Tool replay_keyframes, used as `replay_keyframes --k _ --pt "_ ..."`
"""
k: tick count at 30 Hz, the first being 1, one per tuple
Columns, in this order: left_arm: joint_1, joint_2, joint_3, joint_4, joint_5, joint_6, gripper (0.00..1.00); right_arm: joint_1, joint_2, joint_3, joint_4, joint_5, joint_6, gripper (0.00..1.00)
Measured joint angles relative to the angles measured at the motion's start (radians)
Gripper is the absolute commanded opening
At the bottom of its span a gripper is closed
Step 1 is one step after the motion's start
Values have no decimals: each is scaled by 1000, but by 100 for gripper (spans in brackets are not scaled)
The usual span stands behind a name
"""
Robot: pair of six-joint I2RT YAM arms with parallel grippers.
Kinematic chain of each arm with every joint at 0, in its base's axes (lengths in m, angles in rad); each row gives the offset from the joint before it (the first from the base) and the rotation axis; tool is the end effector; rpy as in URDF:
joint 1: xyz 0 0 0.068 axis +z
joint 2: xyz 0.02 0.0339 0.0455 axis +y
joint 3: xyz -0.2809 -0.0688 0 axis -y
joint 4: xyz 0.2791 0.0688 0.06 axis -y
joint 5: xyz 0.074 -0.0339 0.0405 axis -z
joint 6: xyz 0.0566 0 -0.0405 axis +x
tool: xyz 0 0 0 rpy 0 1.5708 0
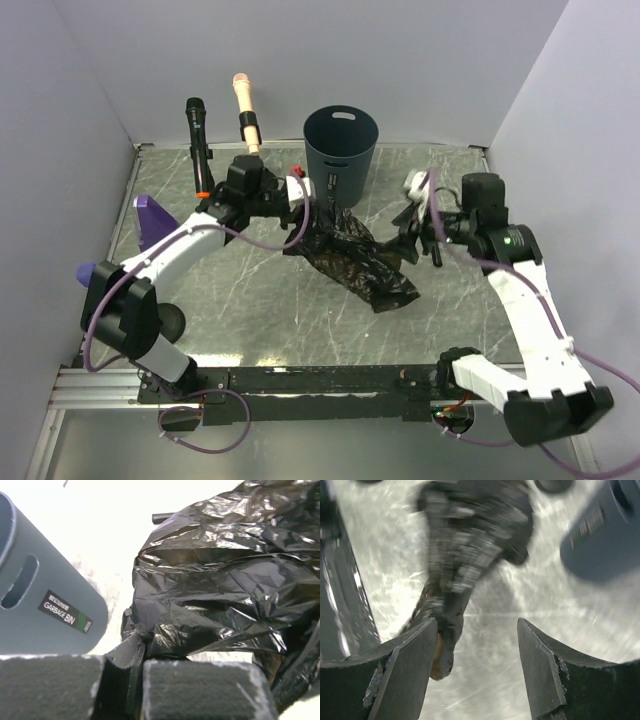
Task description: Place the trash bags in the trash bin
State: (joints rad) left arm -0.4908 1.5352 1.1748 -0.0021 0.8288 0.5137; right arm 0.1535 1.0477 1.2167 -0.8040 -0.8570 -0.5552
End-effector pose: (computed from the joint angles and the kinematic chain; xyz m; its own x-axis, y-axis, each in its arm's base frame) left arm 0.3307 -0.2240 0.3121 0.1828 0.2788 -0.9428 0.9605 0.1540 0.2318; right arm 0.2248 0.0781 0.3970 -0.1284 -0.3691 -0.9205 -0.9051 0.4230 -0.0433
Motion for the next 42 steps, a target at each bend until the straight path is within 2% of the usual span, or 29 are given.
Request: replay_keyframes --k 3,6,15,19,27,34,36,42 --pt "15 50 80 -118 42 38 1 103 -38 -2 -5 28 -110 72" --pt "25 67 94 -191 55 55 1 162 -34 -17 -9 48 -169 72" --pt "24 72 100 -266 58 23 1 184 107 -3 -76 43 -242 70" --pt "24 85 118 -257 8 -39 1 187 106 8 -61 35 -217 68" --pt "20 121 158 -231 -177 -256 1 201 131 31 19 -11 -116 69" --pt "20 125 161 -218 -217 -362 1 251 192 31 94 -7 -71 68" --pt "20 120 149 -211 -218 -372 1 260 212 31 119 6 -62 65" --pt "20 115 137 -208 -219 -373 1 263 273 47 167 31 -42 43"
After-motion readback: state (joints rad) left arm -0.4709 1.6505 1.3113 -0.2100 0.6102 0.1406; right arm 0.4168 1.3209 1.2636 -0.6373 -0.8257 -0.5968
